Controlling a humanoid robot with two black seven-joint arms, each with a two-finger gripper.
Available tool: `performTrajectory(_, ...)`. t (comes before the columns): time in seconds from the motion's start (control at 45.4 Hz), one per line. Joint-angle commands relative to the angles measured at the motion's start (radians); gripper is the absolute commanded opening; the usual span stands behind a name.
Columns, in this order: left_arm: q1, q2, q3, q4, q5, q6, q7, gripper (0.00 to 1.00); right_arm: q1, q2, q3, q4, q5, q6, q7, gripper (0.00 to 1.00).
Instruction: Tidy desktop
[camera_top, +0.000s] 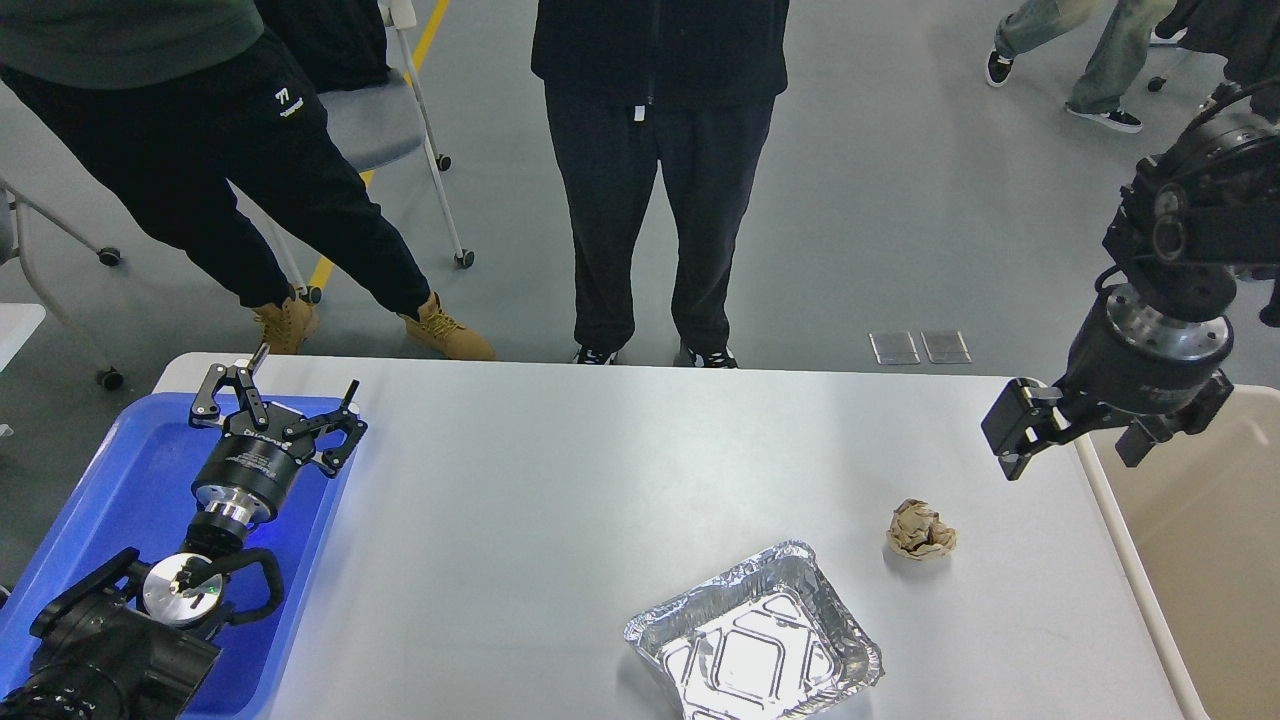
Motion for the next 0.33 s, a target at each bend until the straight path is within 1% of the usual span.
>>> performTrajectory(0.0, 0.0, 0.0, 0.0, 0.0, 0.0, 0.0, 0.0, 1.0, 0.001, -0.017, -0.04, -0.003, 0.026, -0.005, -0.001, 1.0)
performTrajectory(0.308, 0.0, 0.0, 0.0, 0.0, 0.0, 0.0, 0.001, 1.0, 0.021, -0.017, -0.04, -0.008, 0.006, 0.033, -0.003, 1.0)
